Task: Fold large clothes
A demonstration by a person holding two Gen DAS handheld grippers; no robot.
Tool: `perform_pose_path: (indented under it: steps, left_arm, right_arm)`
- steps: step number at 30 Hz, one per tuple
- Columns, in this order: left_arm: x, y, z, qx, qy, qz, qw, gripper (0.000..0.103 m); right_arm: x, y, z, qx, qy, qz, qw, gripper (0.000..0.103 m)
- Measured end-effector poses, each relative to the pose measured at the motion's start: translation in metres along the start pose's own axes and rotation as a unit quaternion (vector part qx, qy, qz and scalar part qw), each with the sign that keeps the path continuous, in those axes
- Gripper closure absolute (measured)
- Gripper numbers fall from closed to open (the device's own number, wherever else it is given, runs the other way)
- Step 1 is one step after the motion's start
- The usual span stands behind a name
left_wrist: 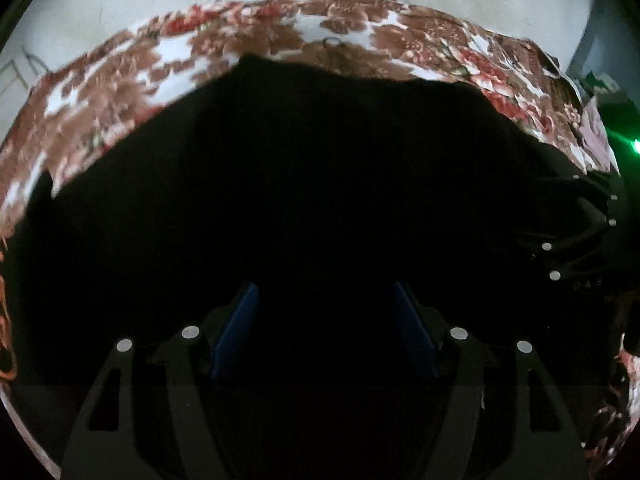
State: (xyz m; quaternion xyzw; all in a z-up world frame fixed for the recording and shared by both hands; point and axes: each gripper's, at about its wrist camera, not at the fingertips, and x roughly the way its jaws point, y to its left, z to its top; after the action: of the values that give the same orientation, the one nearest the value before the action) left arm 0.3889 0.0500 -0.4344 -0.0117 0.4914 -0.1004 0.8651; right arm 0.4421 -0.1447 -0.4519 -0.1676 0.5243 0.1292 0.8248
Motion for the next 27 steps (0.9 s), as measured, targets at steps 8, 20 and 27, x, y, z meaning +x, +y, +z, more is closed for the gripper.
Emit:
perform_pose_path:
  steps: [8,20,27]
  left_arm:
    - [-0.060,0.028,-0.002,-0.027,-0.023,0.050,0.9981,0.022]
    - [-0.190,0.130,-0.050,-0.103,-0.051,0.159,0.9805,0.006]
    - [-0.232,0.232,-0.109,-0.225,-0.054,0.179,0.9563,0.006]
  right_arm:
    - [-0.058,0.010,0.003,0.027,-0.016,0.008,0.999,0.007]
    - [-0.129,0.092,0.011,0.032,-0.035,0.093,0.995,0.005]
    - [-0.118,0.150,0.028,0.042,-0.020,0.101,0.994,0.005]
